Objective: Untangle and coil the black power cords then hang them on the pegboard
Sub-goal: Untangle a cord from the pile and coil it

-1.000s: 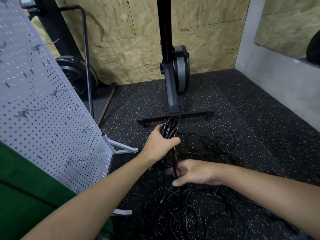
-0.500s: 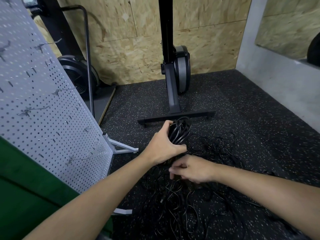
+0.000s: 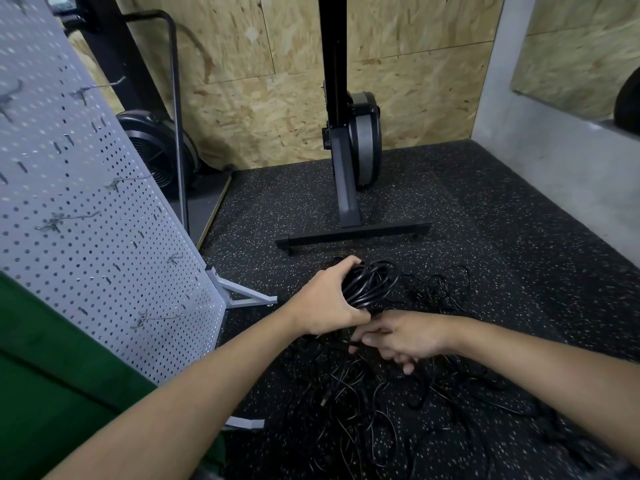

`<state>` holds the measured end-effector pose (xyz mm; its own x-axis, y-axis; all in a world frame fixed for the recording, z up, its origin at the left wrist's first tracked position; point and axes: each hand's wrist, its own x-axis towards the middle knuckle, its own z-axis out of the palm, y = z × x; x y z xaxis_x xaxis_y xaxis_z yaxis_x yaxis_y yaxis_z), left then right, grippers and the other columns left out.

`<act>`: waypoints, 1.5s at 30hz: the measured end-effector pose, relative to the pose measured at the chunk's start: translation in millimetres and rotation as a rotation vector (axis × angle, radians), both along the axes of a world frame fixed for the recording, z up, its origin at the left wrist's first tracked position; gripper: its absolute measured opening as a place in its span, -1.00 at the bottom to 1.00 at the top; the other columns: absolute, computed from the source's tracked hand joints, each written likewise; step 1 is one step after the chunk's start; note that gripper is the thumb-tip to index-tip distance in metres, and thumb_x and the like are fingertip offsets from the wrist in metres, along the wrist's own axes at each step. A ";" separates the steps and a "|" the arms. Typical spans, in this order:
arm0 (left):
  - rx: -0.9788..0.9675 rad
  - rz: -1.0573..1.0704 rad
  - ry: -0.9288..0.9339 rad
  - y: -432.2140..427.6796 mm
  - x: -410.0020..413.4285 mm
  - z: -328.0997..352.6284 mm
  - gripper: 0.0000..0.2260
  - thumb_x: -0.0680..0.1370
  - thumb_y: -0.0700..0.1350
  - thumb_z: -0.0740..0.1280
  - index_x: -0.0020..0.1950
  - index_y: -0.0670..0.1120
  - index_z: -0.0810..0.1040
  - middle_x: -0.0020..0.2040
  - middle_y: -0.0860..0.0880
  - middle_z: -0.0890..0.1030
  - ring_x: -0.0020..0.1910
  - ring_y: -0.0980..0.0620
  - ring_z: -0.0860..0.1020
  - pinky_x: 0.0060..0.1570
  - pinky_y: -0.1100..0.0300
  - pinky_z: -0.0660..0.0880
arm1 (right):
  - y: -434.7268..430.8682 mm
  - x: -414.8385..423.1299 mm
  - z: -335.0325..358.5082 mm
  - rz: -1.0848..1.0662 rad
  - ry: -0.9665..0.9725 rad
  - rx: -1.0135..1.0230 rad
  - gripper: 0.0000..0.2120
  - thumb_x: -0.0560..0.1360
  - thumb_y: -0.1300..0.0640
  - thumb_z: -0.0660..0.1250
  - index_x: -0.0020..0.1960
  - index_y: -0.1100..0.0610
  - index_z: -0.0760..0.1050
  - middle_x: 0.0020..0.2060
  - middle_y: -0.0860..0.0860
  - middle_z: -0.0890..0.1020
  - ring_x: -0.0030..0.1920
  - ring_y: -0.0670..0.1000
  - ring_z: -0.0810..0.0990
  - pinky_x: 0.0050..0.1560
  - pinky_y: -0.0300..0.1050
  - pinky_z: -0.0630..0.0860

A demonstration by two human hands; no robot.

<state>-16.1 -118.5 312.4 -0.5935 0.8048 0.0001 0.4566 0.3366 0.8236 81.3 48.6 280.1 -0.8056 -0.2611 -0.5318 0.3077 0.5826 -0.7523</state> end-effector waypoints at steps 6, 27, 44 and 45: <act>-0.018 -0.013 -0.155 -2.0 0.9 -12.0 -0.60 0.40 -0.16 0.56 0.17 0.02 0.52 -0.10 0.09 0.68 -0.14 0.09 0.63 -0.01 0.07 0.57 | 11.7 -6.4 9.1 -0.258 -0.109 -0.440 -0.70 0.56 0.47 0.07 0.17 0.27 0.46 -0.20 0.13 0.66 -0.35 -0.09 0.37 -0.39 -0.25 0.26; -0.129 0.090 -0.317 -15.6 -22.7 2.3 -0.73 0.44 -0.23 0.47 0.09 -0.04 0.54 -0.28 -0.10 0.59 -0.29 -0.05 0.54 -0.15 0.05 0.50 | 33.6 -3.2 11.0 -0.123 -0.050 -0.007 -0.63 0.57 -0.17 0.44 0.01 0.17 0.61 -0.11 0.05 0.75 0.00 -0.04 0.71 0.23 0.02 0.58; -0.178 0.018 -0.378 -12.1 -14.0 -4.7 -0.77 0.53 -0.34 0.43 0.06 -0.07 0.51 -0.26 -0.08 0.61 -0.31 0.01 0.59 -0.23 0.14 0.58 | 39.5 -12.9 11.7 -0.085 0.299 0.025 -0.72 0.73 0.02 0.21 0.13 0.16 0.62 -0.37 -0.09 0.60 -0.32 -0.03 0.52 -0.25 -0.13 0.50; -0.181 0.010 -0.365 -10.1 -12.5 -3.3 -0.76 0.51 -0.33 0.44 0.05 -0.07 0.51 -0.26 -0.09 0.59 -0.32 0.00 0.57 -0.23 0.13 0.56 | 36.4 -14.8 10.9 -0.111 0.315 0.028 -0.70 0.73 0.04 0.20 0.09 0.24 0.60 -0.37 -0.06 0.63 -0.34 -0.01 0.55 -0.29 -0.14 0.51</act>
<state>-28.6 -128.6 309.1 -0.5360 0.7670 -0.3528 0.1415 0.4935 0.8581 66.5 85.0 290.9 -0.9543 -0.1515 -0.2577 0.1250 0.5808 -0.8044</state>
